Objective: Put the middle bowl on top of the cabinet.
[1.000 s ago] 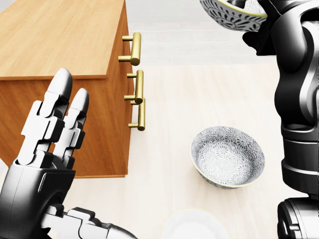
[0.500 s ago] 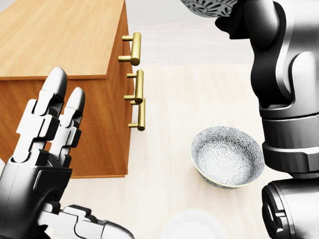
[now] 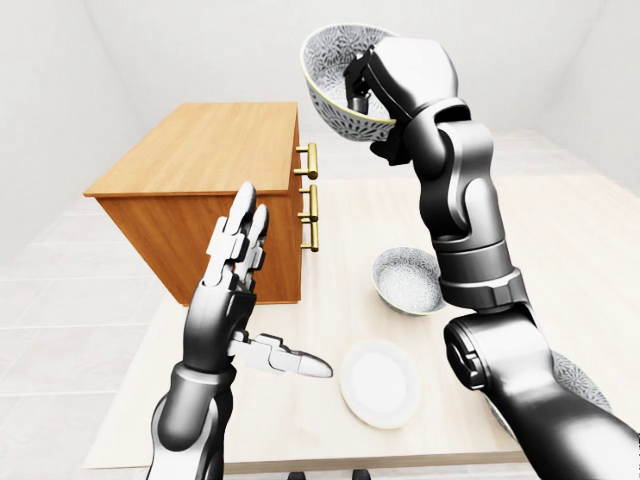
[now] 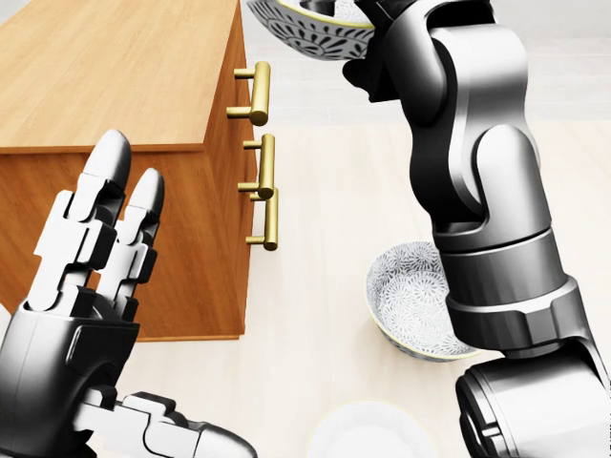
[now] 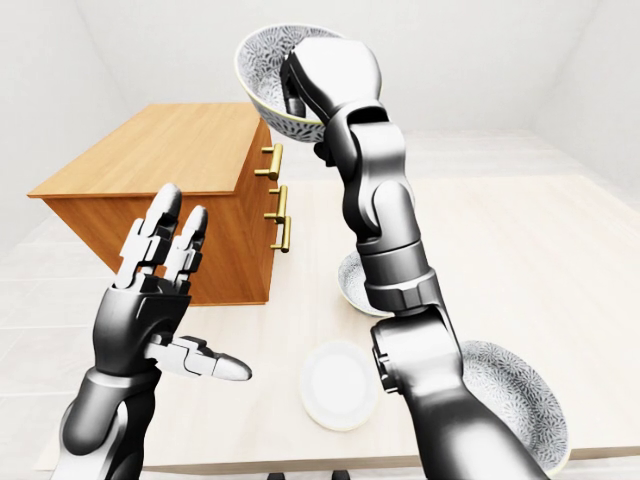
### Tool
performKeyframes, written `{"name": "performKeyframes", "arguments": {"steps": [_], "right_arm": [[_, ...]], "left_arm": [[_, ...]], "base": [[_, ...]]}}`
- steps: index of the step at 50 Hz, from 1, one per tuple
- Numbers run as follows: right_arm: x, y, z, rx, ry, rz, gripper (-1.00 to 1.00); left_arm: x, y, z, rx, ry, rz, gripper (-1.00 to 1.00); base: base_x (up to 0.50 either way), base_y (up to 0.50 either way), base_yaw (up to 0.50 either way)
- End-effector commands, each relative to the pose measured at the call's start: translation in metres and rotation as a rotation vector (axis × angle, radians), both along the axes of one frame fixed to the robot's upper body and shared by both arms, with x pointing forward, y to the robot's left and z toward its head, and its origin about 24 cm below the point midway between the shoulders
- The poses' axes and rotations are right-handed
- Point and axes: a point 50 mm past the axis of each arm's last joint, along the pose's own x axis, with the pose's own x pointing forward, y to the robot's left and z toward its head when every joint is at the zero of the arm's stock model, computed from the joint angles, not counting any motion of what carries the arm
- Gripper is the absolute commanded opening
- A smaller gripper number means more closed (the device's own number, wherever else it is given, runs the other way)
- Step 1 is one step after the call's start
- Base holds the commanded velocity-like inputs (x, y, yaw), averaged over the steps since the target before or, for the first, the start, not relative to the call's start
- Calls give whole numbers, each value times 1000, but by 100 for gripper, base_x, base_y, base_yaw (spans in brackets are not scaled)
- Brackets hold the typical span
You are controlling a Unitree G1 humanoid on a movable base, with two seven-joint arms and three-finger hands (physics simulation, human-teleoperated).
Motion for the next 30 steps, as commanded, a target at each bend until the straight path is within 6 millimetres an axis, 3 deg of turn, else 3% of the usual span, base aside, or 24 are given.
{"name": "performKeyframes", "arguments": {"steps": [1,4,7,15,30], "right_arm": [[-4,12,5,-3,-48,17,-100],[-5,14,12,-3,-54,25,-100],[-2,18,7,-23,-56,14,-100],[-8,26,25,-14,-74,45,-100],[-13,41,20,-34,-65,76,-100]], "left_arm": [[-1,0,1,0,-4,0,100],[0,0,1,0,-3,1,100],[-1,0,1,0,-3,-1,100],[0,1,0,-2,-1,-3,100],[0,1,0,-1,2,-3,100]], "base": [[0,0,0],[0,0,0],[0,0,0],[0,0,0],[0,0,0]]}}
